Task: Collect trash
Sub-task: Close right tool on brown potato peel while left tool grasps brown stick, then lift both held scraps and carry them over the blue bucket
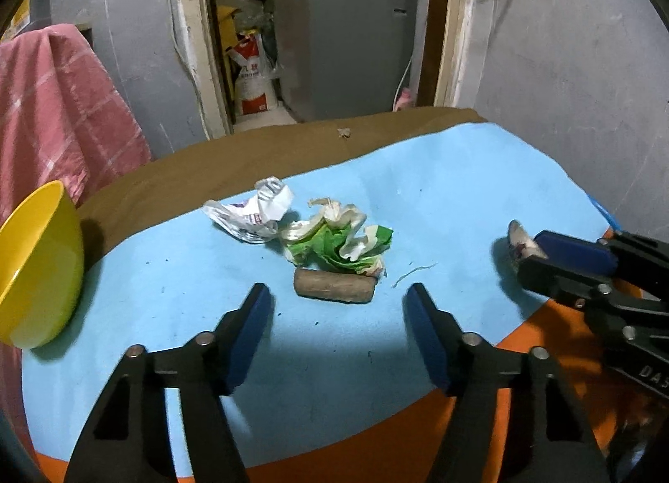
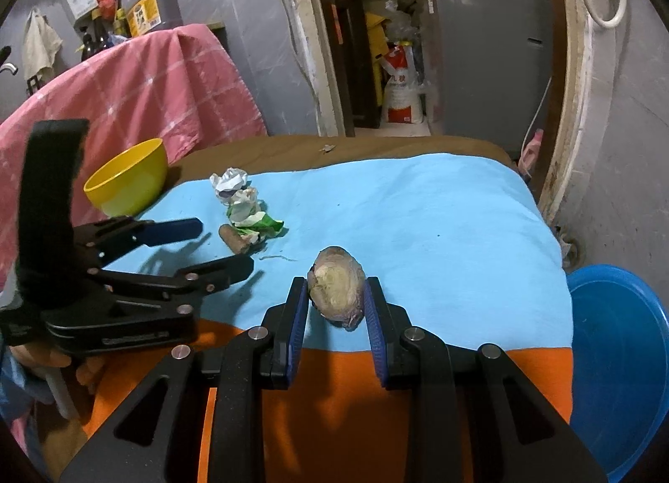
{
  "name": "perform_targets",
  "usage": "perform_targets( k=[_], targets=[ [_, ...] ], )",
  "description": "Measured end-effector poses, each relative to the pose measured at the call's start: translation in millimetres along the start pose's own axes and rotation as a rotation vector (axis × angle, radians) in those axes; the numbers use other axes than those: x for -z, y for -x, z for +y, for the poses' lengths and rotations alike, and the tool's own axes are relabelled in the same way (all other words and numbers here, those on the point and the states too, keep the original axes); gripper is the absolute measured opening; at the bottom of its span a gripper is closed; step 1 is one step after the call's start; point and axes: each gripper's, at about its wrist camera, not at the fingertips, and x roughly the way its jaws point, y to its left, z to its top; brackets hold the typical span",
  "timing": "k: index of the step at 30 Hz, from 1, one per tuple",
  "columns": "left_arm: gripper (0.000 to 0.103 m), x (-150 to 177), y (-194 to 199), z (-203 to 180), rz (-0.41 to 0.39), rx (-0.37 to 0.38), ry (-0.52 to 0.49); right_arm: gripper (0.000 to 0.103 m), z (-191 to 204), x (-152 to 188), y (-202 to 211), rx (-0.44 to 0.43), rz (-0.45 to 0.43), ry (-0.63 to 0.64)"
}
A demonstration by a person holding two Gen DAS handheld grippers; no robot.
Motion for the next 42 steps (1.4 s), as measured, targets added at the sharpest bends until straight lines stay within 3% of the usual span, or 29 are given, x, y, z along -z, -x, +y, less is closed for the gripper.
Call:
perform_targets(
  k=[5,17,24,34,42],
  targets=[
    [0.036,1.2,-3.3,6.1,0.012,0.013,0.022,0.025,-3.1,2.0,3.1,0.005,-0.008,-0.011],
    [0.035,10.2,16.0,-2.8,-0.032,-0.001,0.009,0.025,-4.1,4.0,4.9,0.009,-0.015,-0.016],
    [0.035,18.7,44.9,-15.2,-0.102,0.015,0.022,0.025,-2.6,10.7,19.8,0.015,-0.062,-0.018],
    [0.035,9.5,97.6,-42.2,-0.342,0.108,0.065,0.025,-4.6,17.1,84.9,0.082,-0.309,0.007],
    [0.035,-21.0,112.3,-90.5,-0.449,0.224,0.053,0.025,-37.7,25.7,138.7,0.186,-0.501,-0.071]
  ],
)
